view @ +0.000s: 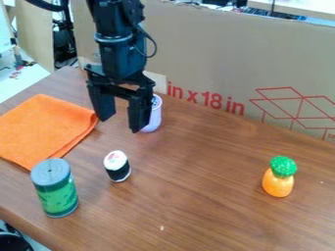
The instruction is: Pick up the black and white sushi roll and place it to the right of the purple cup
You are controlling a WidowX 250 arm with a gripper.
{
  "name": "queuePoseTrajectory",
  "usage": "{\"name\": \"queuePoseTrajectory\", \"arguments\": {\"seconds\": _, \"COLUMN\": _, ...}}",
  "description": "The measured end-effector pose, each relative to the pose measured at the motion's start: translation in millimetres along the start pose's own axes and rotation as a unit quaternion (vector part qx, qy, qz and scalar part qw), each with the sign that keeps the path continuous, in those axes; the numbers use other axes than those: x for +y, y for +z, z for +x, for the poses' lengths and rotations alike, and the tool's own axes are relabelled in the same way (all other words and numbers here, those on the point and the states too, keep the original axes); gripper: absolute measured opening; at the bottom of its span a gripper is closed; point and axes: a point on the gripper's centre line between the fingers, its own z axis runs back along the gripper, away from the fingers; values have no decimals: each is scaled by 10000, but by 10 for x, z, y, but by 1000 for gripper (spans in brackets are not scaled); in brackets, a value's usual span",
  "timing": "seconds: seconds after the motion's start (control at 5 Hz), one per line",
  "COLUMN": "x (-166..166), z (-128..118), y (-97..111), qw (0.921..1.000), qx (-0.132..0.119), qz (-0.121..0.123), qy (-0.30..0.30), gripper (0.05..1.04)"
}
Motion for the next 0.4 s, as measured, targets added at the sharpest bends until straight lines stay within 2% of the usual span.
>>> {"name": "queuePoseTrajectory", "arguments": {"seconds": 0.2, "x": 6, "z": -9, "y": -77, "qw": 10000, "qx": 75, "qz": -12, "qy": 5, "gripper": 1002}}
{"name": "queuePoseTrajectory", "arguments": {"seconds": 0.4, "x": -12, "z": -82, "y": -252, "qw": 9997, "qx": 8, "qz": -64, "qy": -231, "gripper": 1003}}
